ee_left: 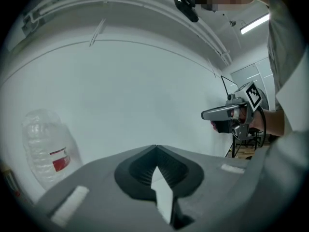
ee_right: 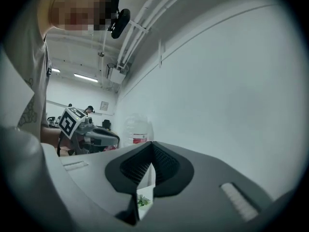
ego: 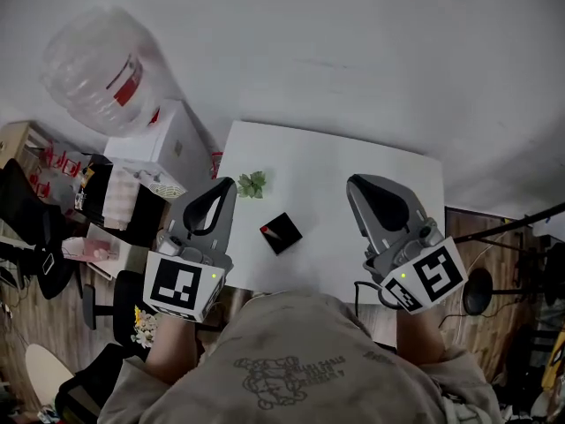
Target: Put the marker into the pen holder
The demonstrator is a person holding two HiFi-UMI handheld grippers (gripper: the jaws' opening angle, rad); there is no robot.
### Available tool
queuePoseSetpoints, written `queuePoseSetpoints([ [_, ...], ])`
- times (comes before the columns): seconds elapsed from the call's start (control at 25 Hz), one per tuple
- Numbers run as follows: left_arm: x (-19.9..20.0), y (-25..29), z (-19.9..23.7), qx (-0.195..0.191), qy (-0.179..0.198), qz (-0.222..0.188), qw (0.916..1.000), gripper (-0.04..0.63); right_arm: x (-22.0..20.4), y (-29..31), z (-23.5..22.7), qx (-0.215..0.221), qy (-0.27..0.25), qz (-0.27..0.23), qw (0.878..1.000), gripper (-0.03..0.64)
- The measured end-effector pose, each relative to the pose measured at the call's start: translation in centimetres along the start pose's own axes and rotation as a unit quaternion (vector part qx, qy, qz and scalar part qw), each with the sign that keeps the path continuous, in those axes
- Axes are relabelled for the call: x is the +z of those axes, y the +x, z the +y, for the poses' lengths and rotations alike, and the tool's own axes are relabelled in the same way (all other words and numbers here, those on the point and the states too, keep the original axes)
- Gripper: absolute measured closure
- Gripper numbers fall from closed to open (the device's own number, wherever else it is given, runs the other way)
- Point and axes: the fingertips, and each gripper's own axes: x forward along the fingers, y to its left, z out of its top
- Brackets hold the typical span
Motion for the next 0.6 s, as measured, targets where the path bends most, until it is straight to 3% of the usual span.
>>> queuePoseSetpoints([
  [0.24, -0.7, 0.2, -0.7, -0.012, 0.007, -0.001, 0.9999, 0.595, -2.5, -2.1, -0.8, -0.039, 0.019, 0.014, 0.999, 0.589],
  [0.44, -3.8, 0.2, -1.9, -0.019, -0.011, 0.026, 0.9994, 0.595, -4.9, -3.6, -1.2, -0.055, 0.05, 0.039, 0.996, 0.589],
  [0.6, -4.6, -0.1, -2.3, -0.017, -0.014, 0.036, 0.9991, 0.595, -4.8, -4.0, -1.6, -0.069, 0.045, 0.038, 0.996, 0.589],
])
